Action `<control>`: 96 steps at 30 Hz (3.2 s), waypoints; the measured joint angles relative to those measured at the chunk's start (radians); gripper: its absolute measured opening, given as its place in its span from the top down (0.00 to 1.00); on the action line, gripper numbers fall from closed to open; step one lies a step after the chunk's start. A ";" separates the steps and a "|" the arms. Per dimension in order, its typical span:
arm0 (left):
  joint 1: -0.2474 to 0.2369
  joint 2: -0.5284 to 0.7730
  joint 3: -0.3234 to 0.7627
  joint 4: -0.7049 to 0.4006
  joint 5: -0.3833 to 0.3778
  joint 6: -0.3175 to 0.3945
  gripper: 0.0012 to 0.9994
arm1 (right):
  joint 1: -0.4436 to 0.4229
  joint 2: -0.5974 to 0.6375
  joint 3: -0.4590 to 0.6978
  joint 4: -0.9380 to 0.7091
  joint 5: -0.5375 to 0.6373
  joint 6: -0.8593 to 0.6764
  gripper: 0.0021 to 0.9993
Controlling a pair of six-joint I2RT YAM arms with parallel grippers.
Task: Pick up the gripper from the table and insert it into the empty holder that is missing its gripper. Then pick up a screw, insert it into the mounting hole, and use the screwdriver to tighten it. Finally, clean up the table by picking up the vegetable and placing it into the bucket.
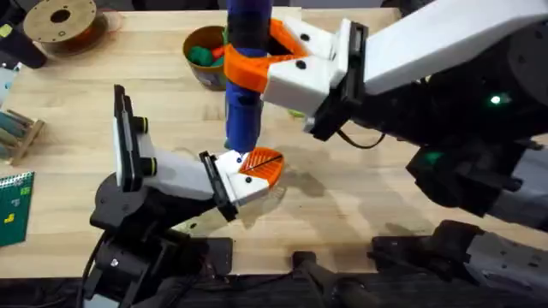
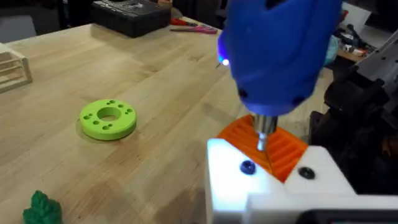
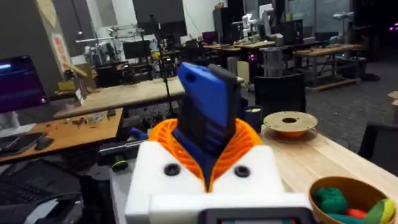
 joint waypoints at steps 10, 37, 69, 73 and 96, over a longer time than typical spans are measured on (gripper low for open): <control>0.000 0.000 0.000 0.000 0.000 0.000 0.99 | 0.007 0.025 0.000 0.011 0.000 0.000 0.97; 0.000 0.000 0.000 0.000 0.000 0.000 0.99 | 0.007 0.064 0.000 0.056 0.000 0.000 0.97; 0.000 0.000 0.000 0.000 0.000 0.000 0.99 | 0.007 0.064 0.000 0.056 0.001 0.021 0.97; 0.000 0.000 0.000 0.000 0.000 0.000 0.99 | 0.007 0.064 0.000 0.056 0.001 0.017 0.97; 0.000 0.000 0.000 -0.001 0.003 0.000 0.99 | 0.007 0.064 0.000 0.026 0.008 -0.001 0.97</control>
